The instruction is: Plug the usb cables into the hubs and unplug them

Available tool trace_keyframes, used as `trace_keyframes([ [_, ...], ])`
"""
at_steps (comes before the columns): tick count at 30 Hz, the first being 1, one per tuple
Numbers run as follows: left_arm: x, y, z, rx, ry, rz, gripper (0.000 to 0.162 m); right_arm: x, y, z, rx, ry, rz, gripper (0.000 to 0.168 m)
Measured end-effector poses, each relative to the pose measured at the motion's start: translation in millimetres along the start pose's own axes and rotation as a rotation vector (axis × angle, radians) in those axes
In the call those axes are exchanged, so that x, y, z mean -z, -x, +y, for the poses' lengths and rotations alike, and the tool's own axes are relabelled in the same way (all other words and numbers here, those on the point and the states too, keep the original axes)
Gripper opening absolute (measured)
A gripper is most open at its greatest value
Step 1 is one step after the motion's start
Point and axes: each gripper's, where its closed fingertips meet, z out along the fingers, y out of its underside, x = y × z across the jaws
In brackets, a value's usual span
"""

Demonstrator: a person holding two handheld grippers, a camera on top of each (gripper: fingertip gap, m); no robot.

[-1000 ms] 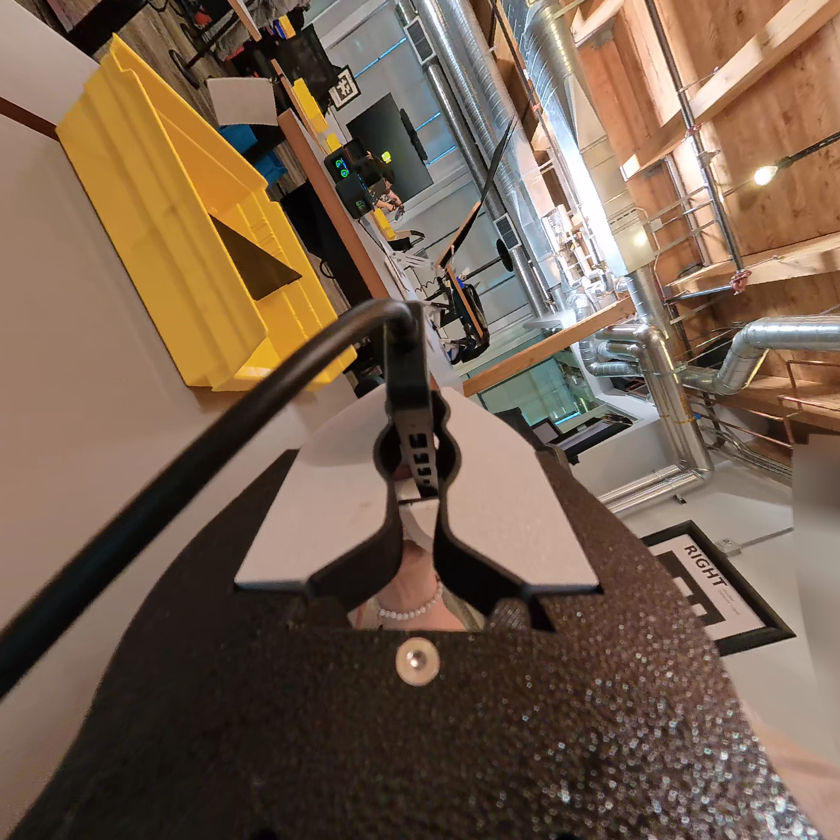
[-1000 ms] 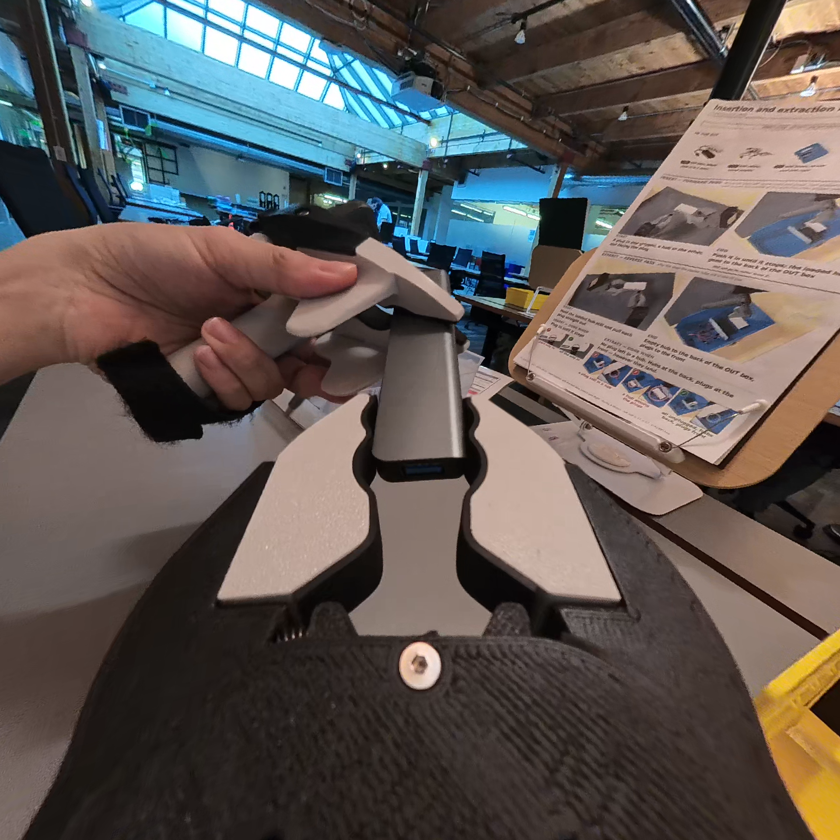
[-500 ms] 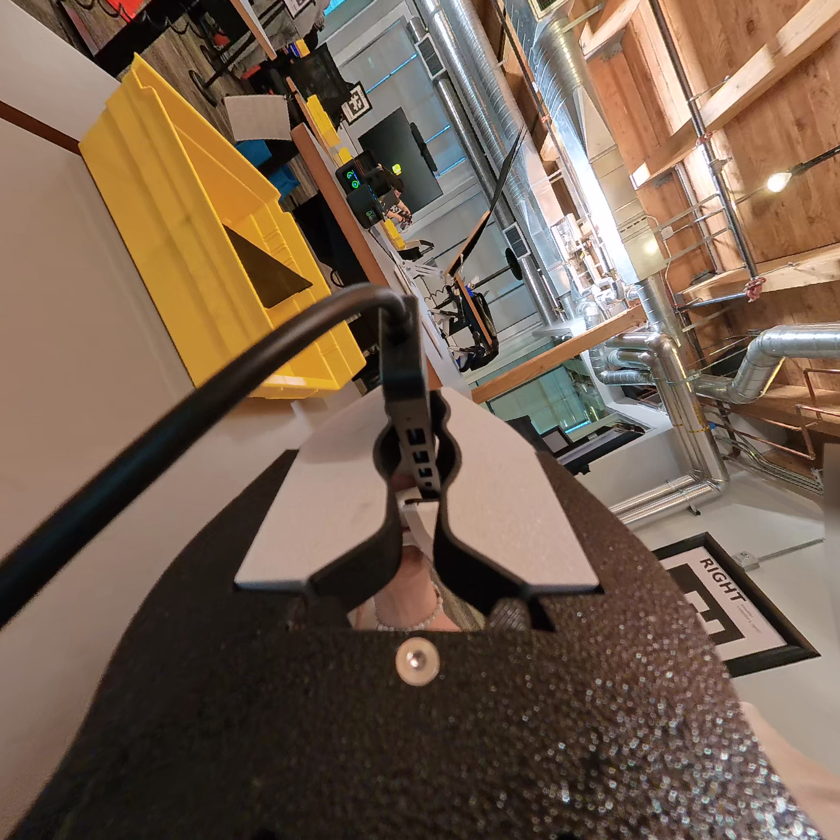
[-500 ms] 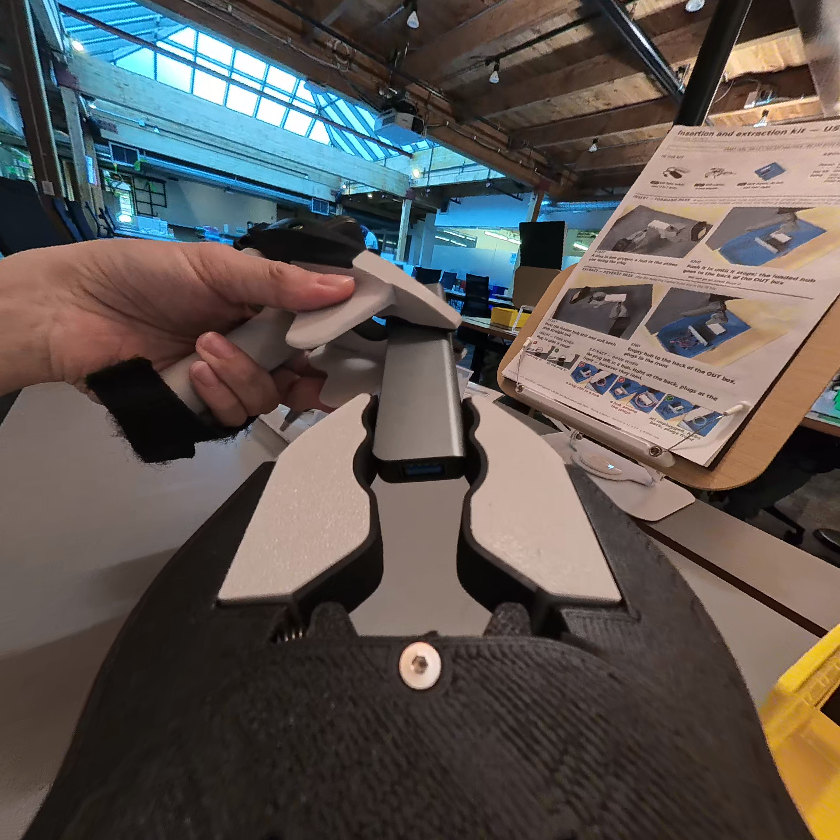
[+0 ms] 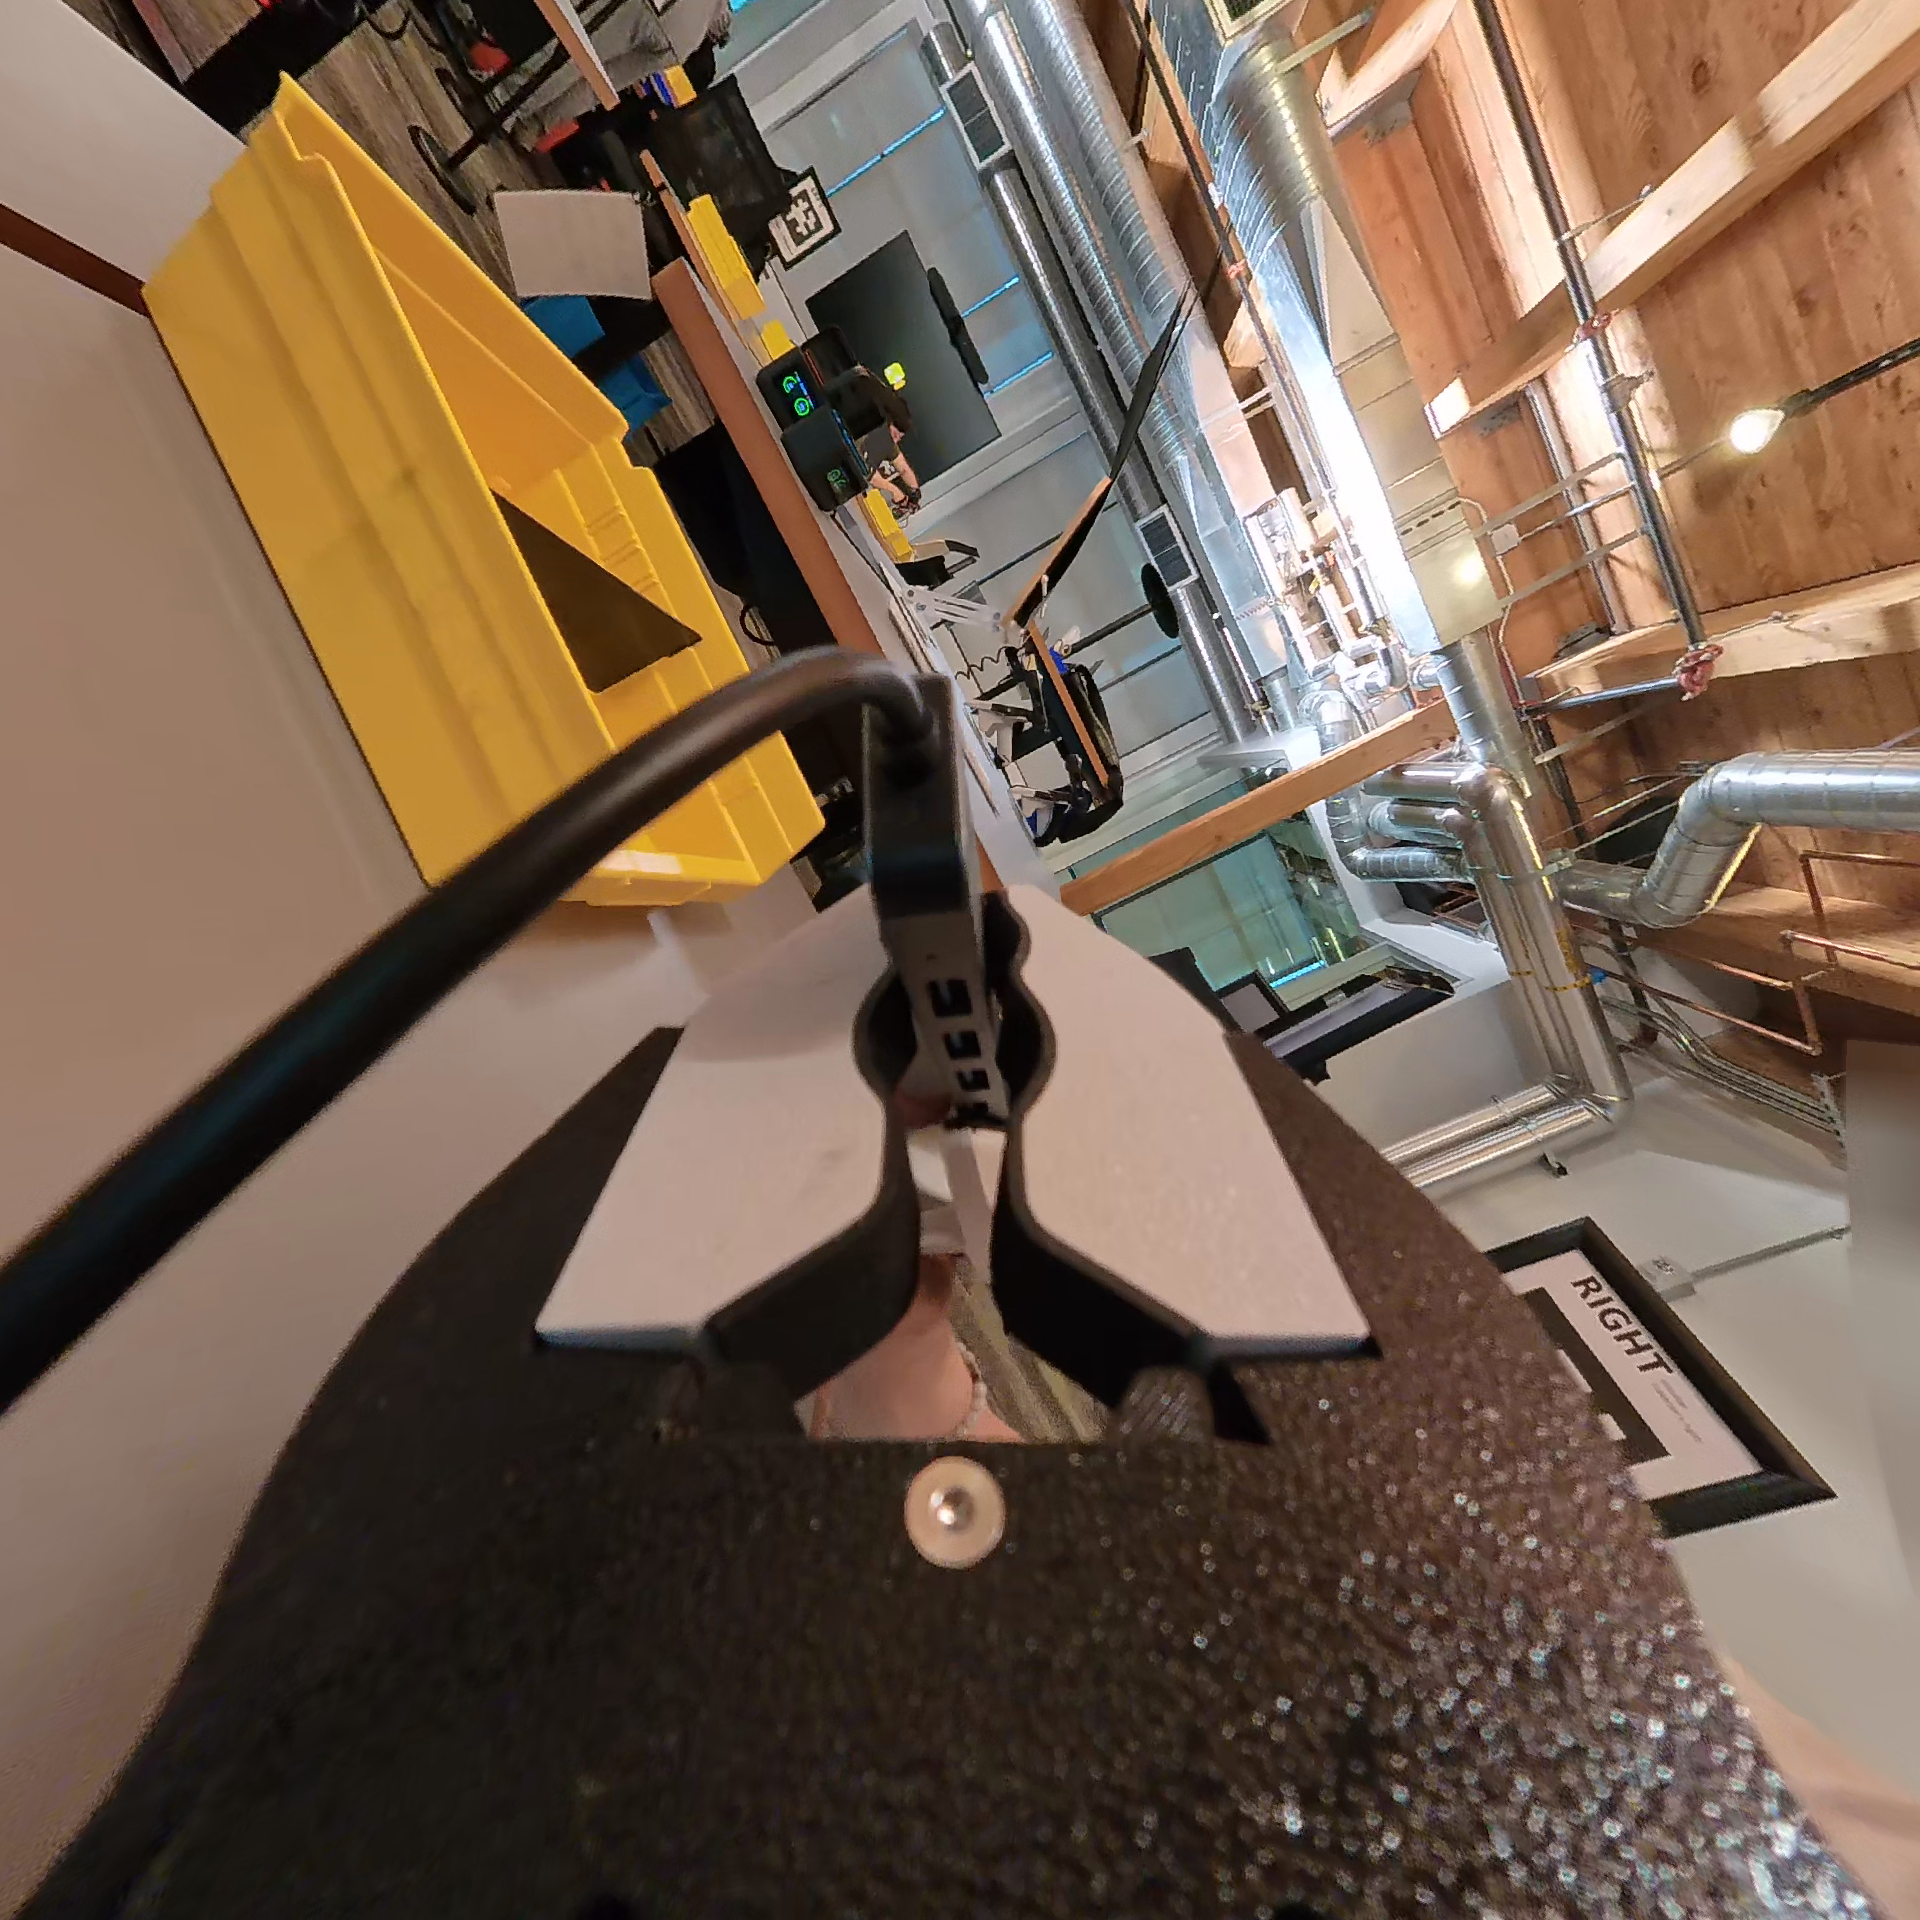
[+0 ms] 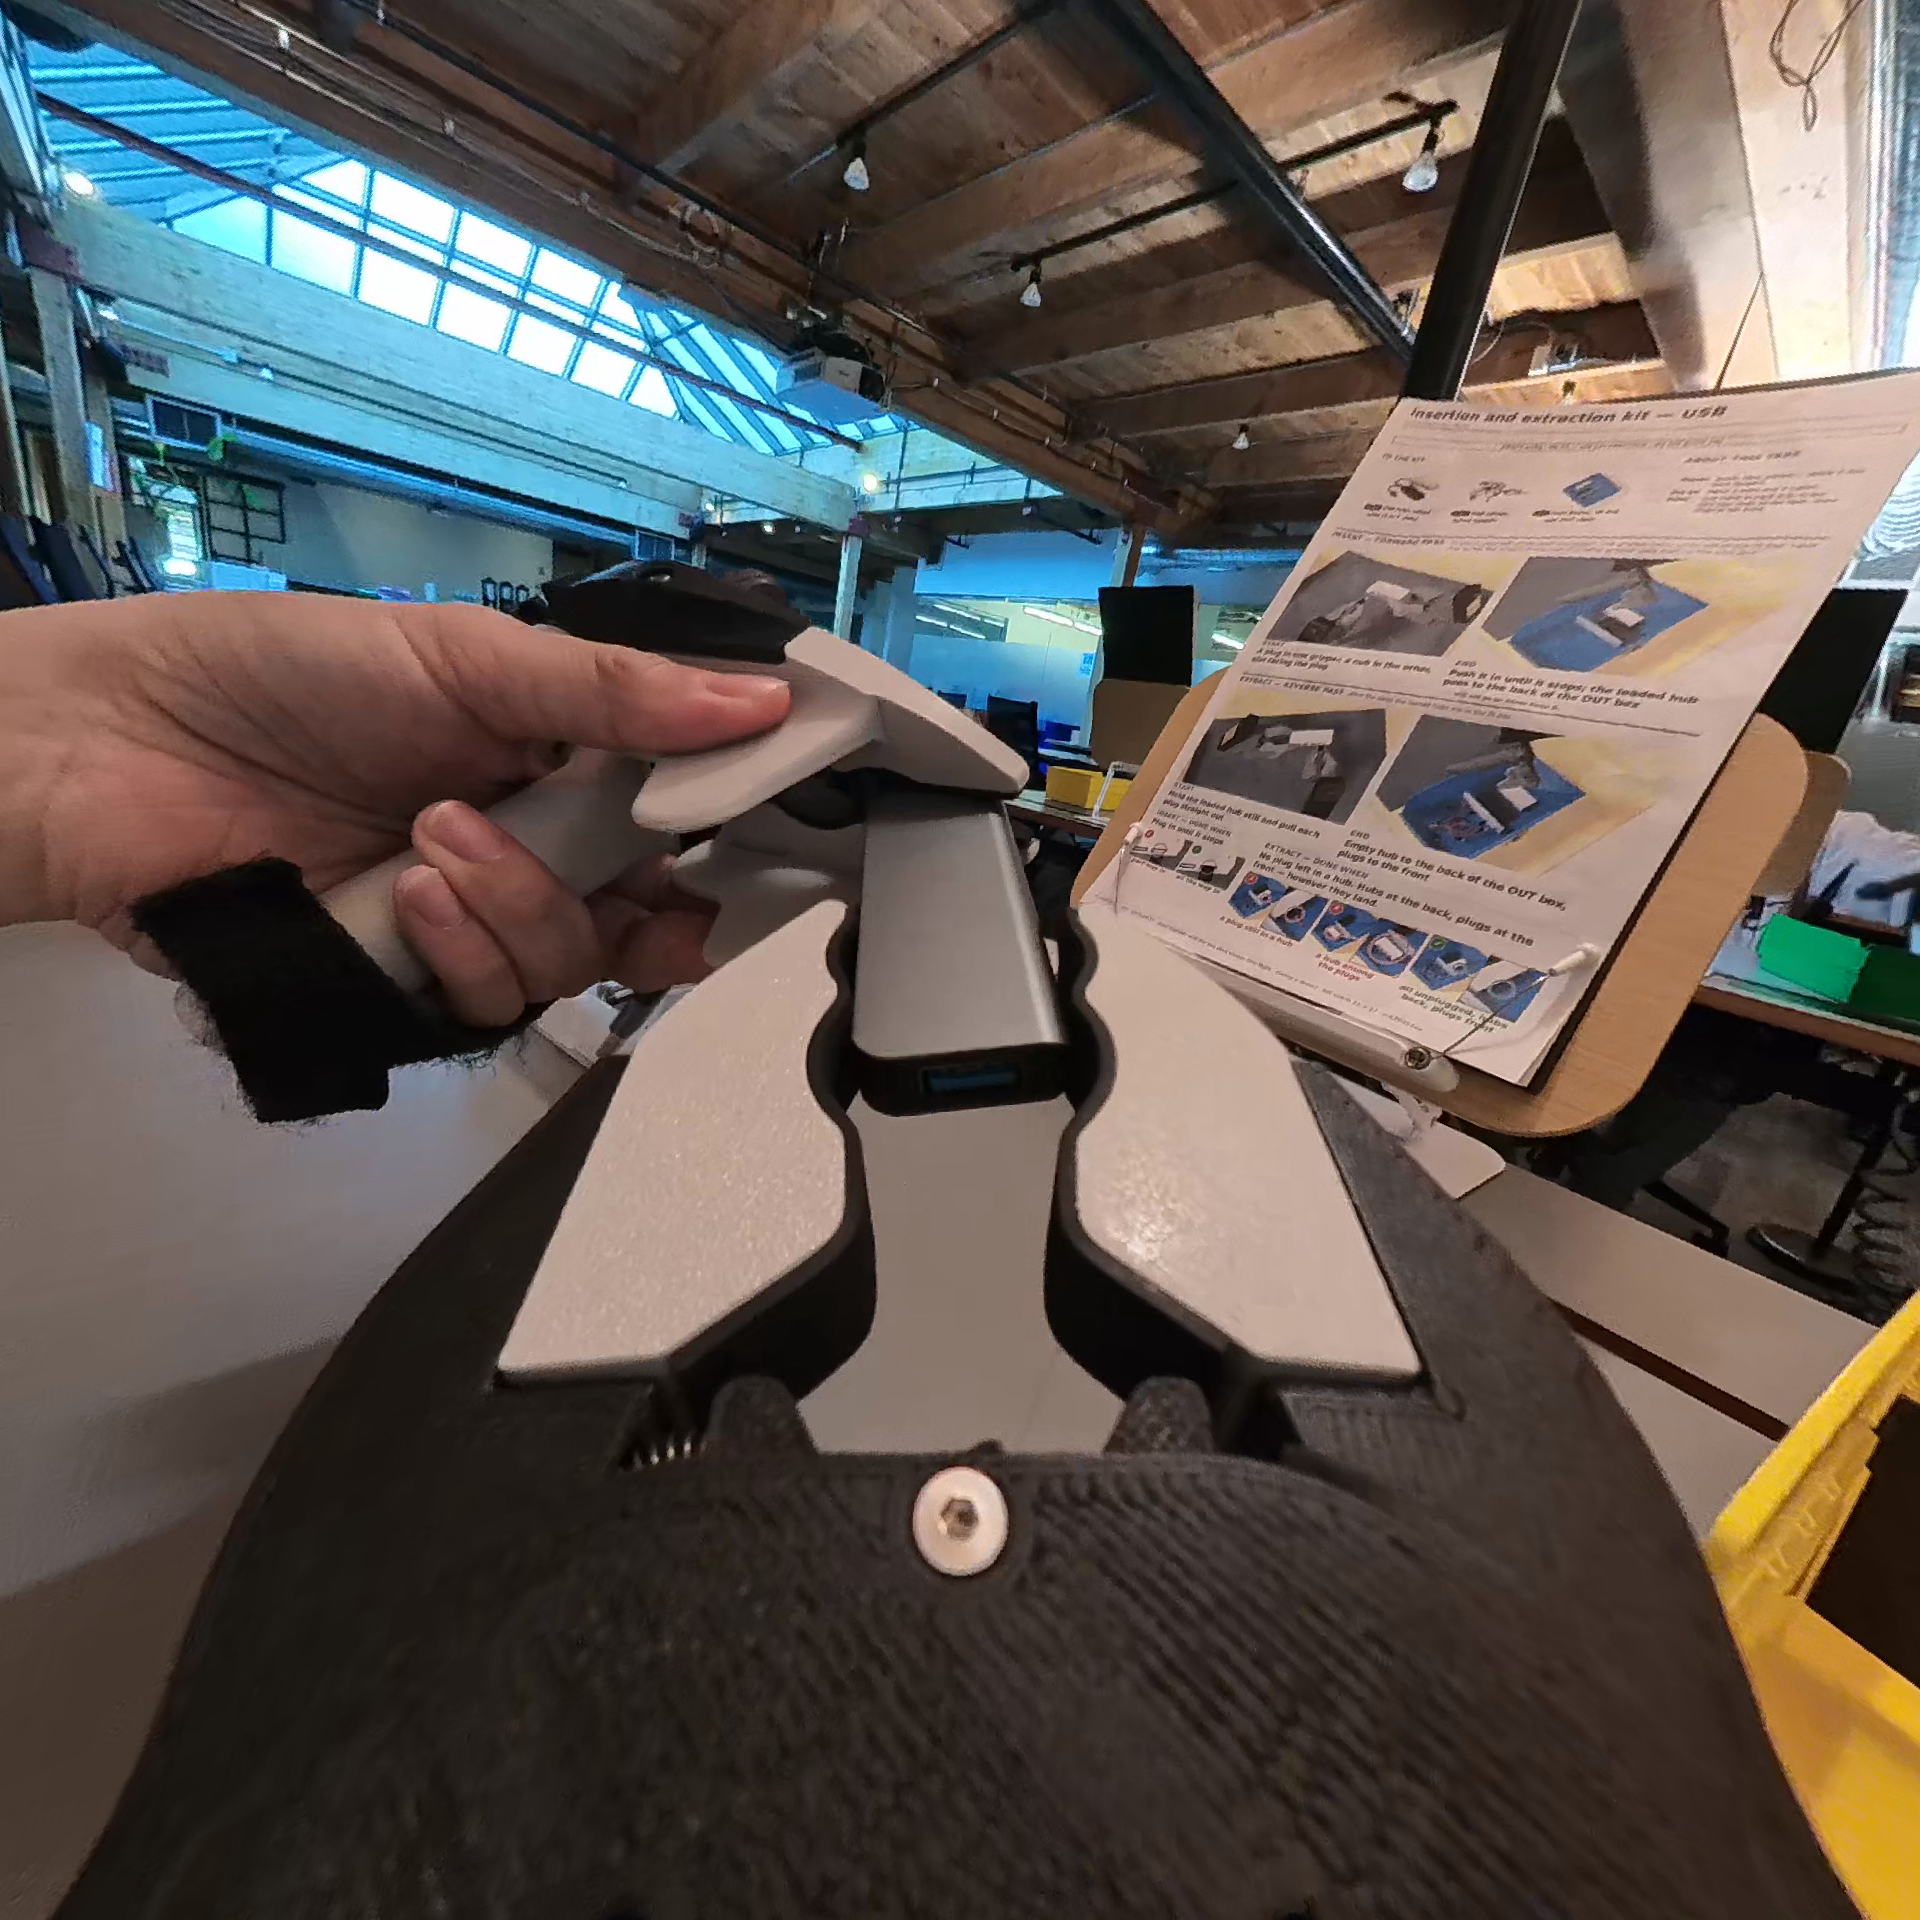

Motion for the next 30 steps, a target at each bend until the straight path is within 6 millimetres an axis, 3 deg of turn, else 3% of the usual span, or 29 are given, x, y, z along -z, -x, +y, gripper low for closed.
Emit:
trace_keyframes([
  [12,2,4,1,0.0,0.018,-0.004,0.01,-1,3,6,0.002,0.031,-0.016,0.035],
  [16,2,3,1,-0.09,0.018,-0.015,0.014,0,4,3,-0.047,0.006,-0.021,0.035],
  [18,2,0,0,-0.137,0.011,-0.015,0.031,0,1,4,-0.074,0.0,-0.017,0.035],
  [20,1,-4,-2,-0.152,0.01,-0.004,0.036,1,-1,3,-0.111,-0.014,-0.016,0.035],
  [30,11,-6,4,-0.198,0.008,0.004,0.037,12,-28,2,-0.155,-0.029,0.048,0.035],
])
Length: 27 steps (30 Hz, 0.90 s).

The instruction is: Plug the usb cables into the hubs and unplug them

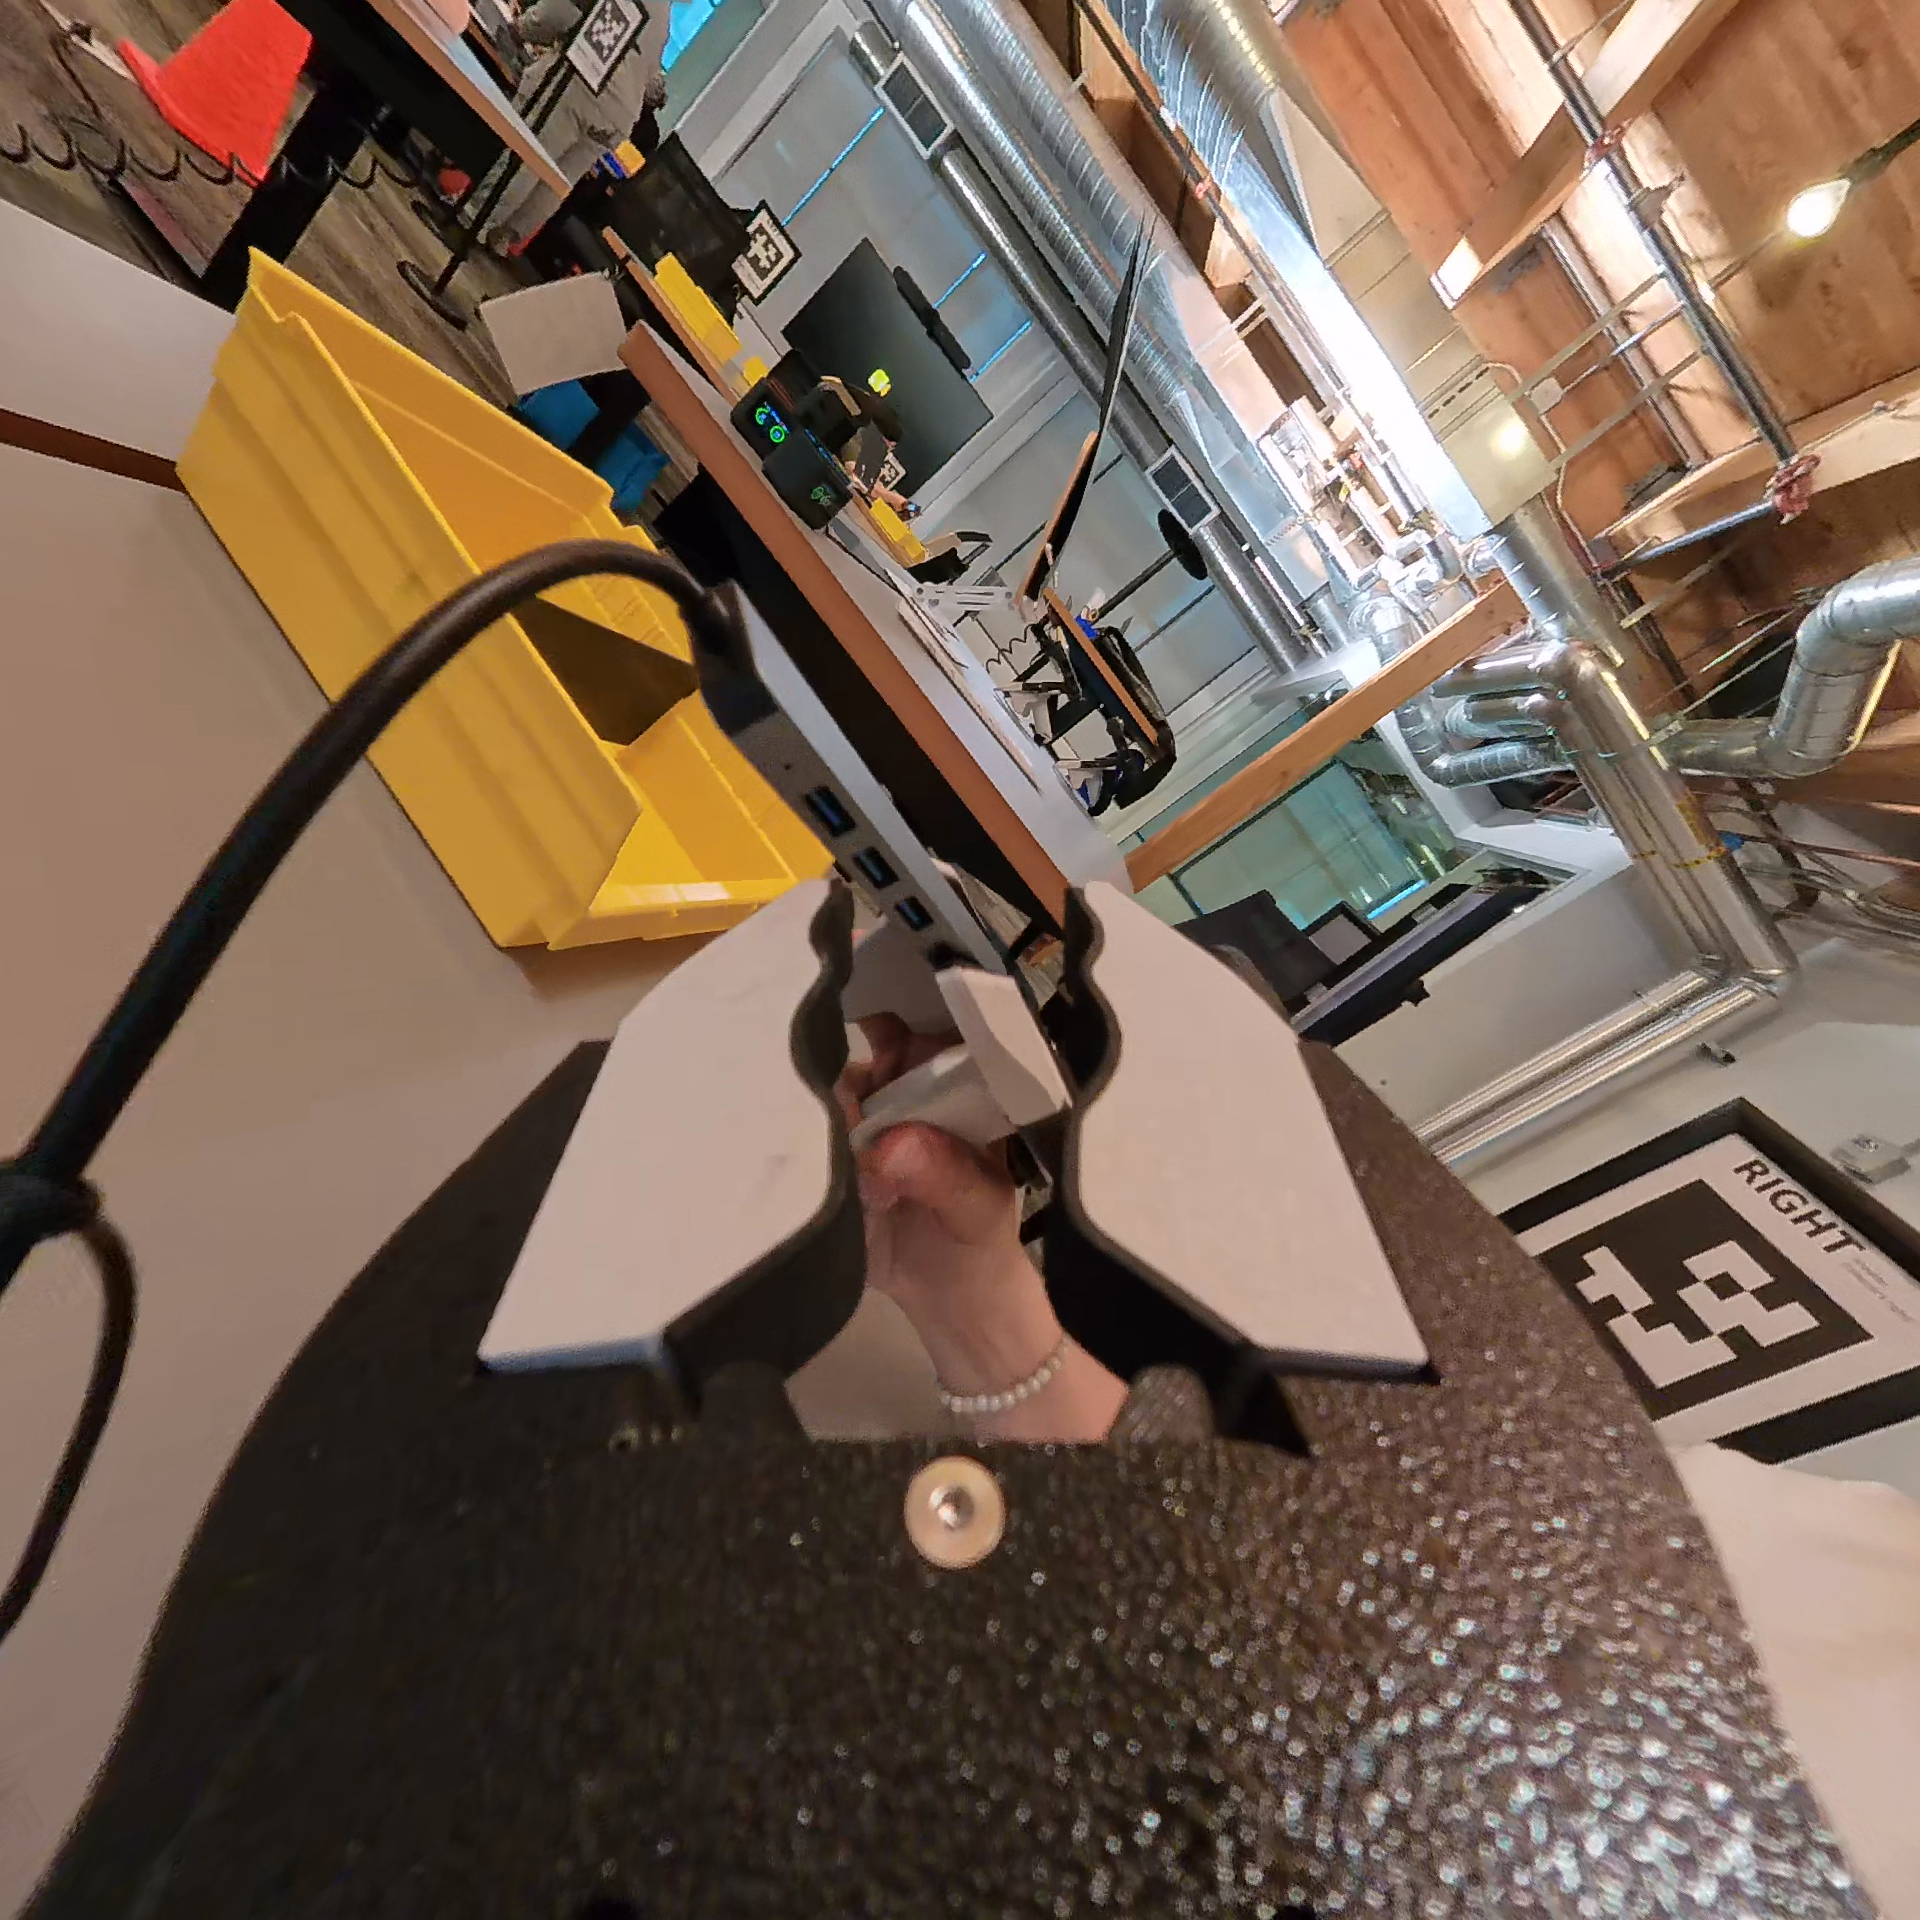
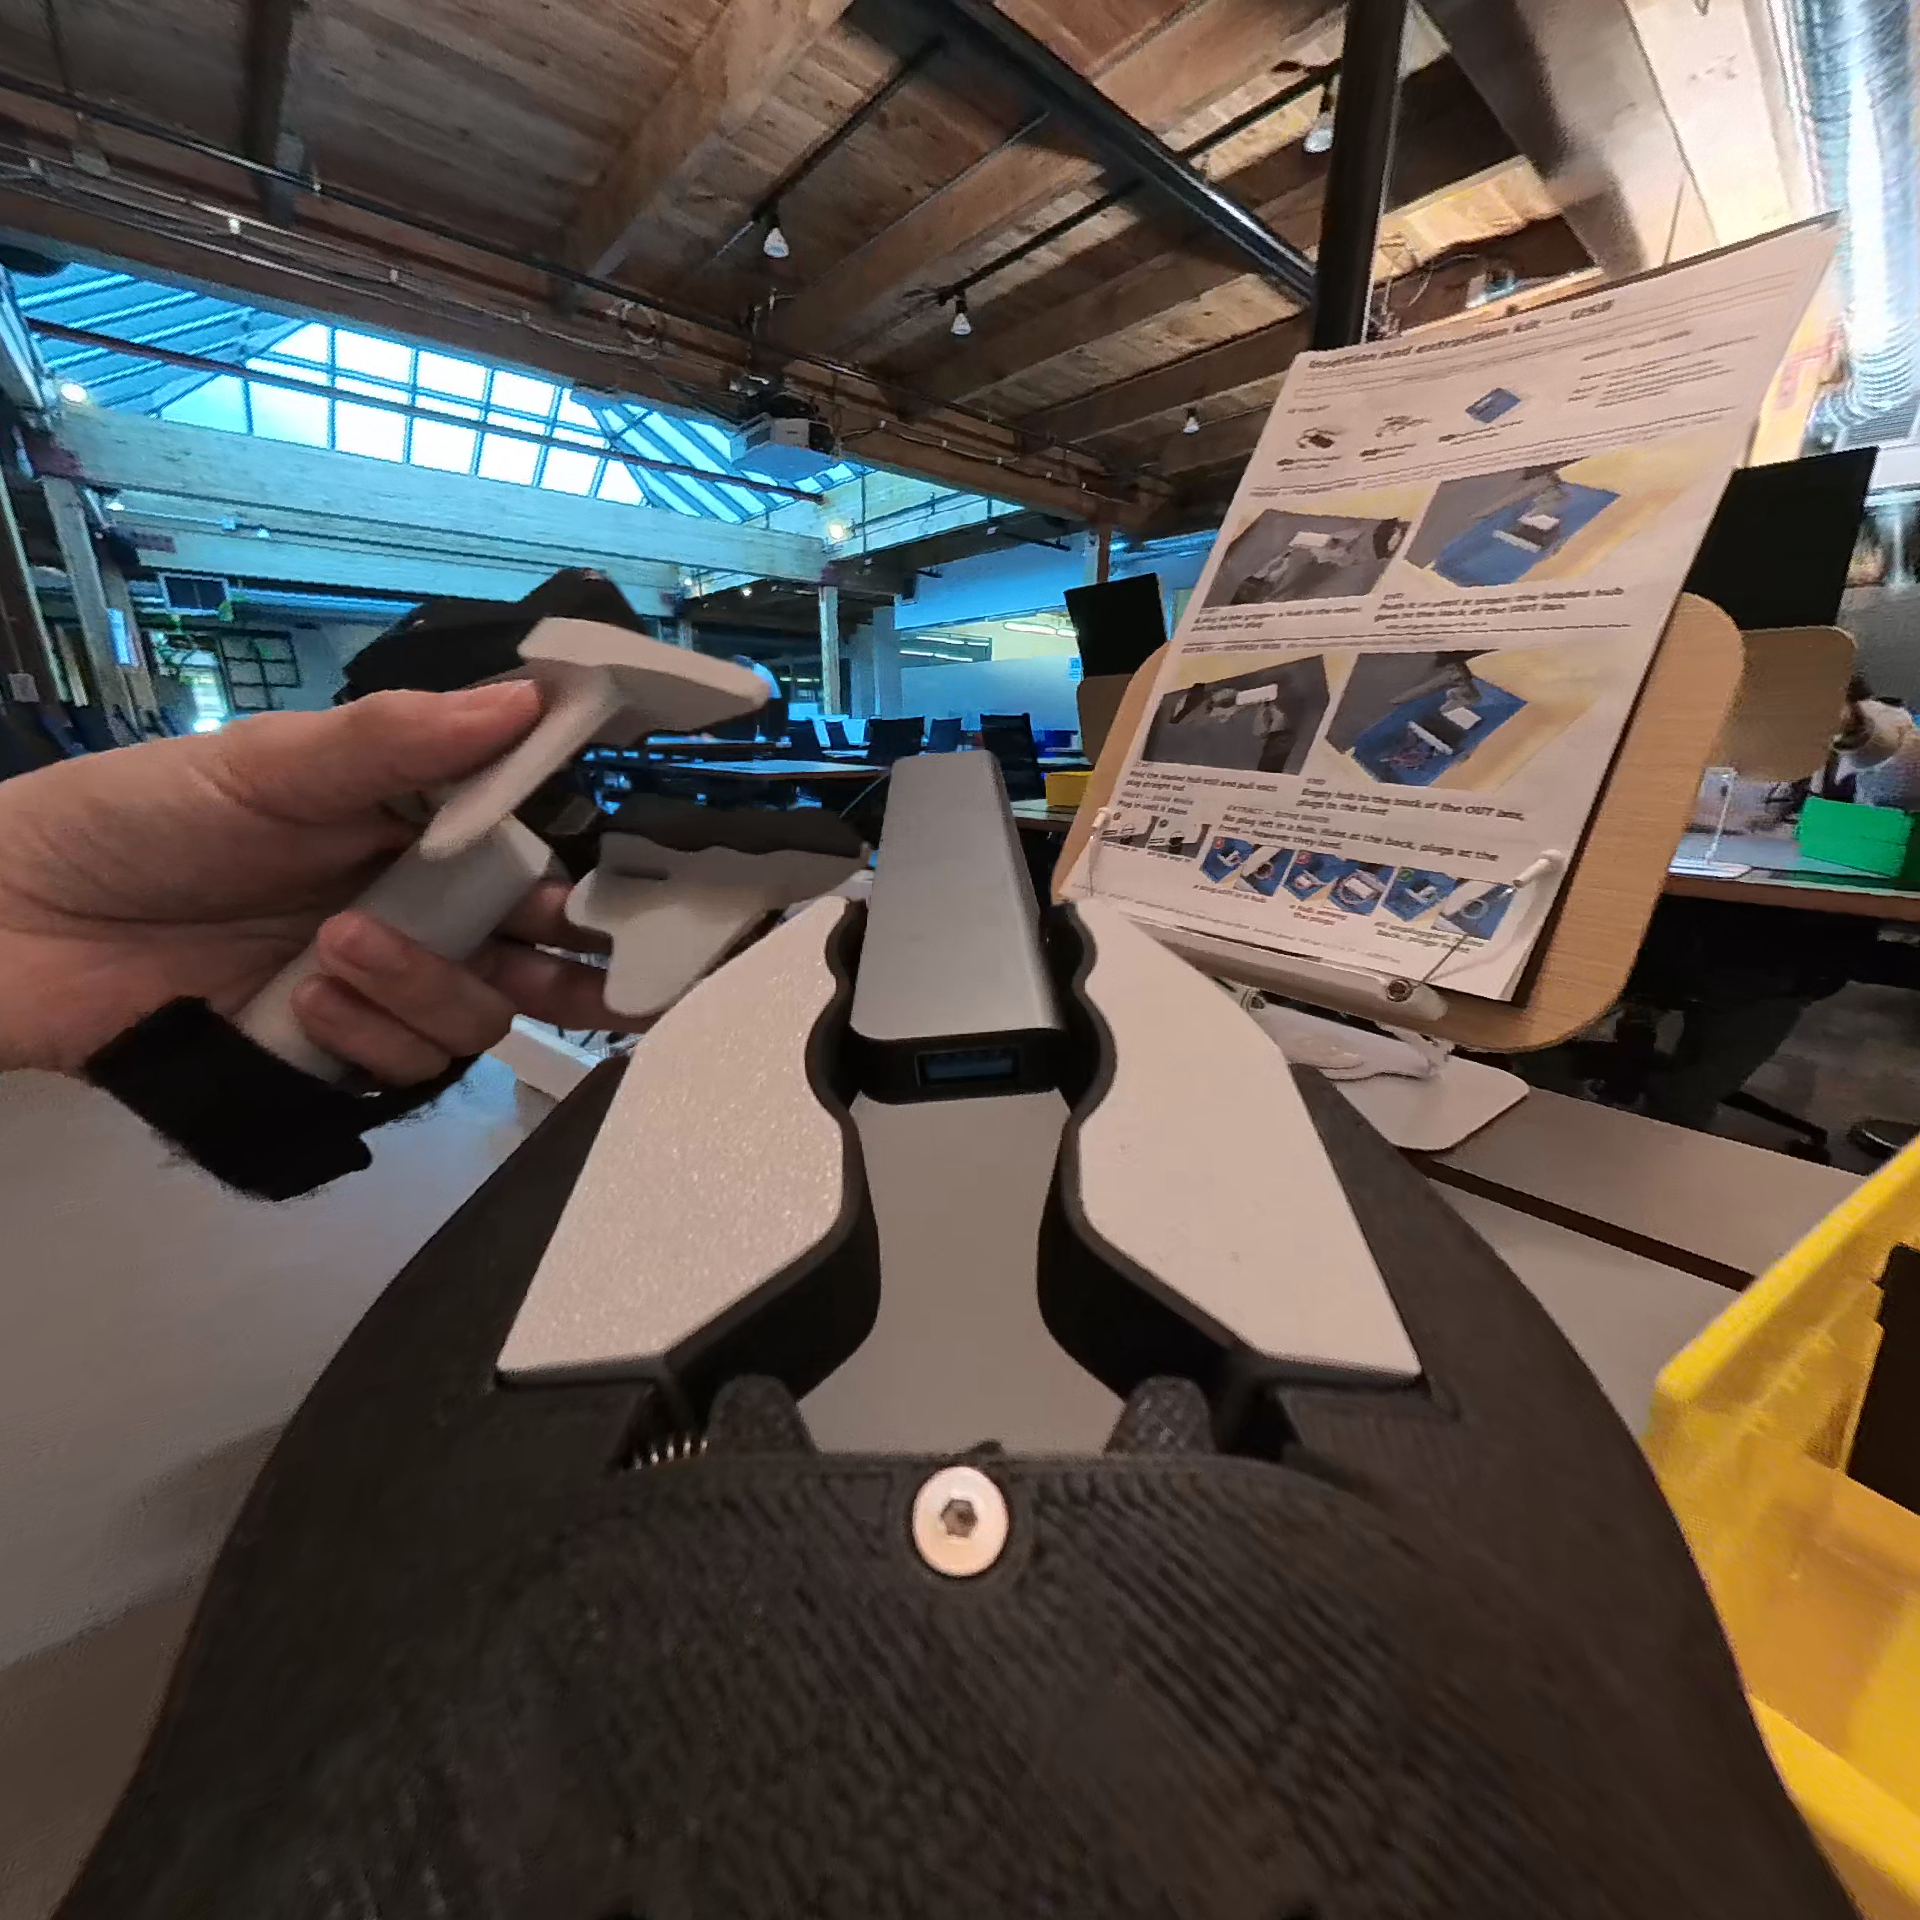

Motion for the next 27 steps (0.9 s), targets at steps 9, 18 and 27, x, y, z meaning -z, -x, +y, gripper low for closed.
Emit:
trace_keyframes([
  [9,-11,12,4,0.036,0.048,-0.006,0.014,-8,21,7,0.043,0.041,-0.054,0.035],
  [18,-13,15,11,0.058,0.119,-0.088,0.01,-12,21,22,0.062,0.07,-0.04,0.038],
  [27,-15,14,7,0.053,0.115,-0.107,0.009,-14,20,29,0.131,0.15,-0.013,0.036],
])
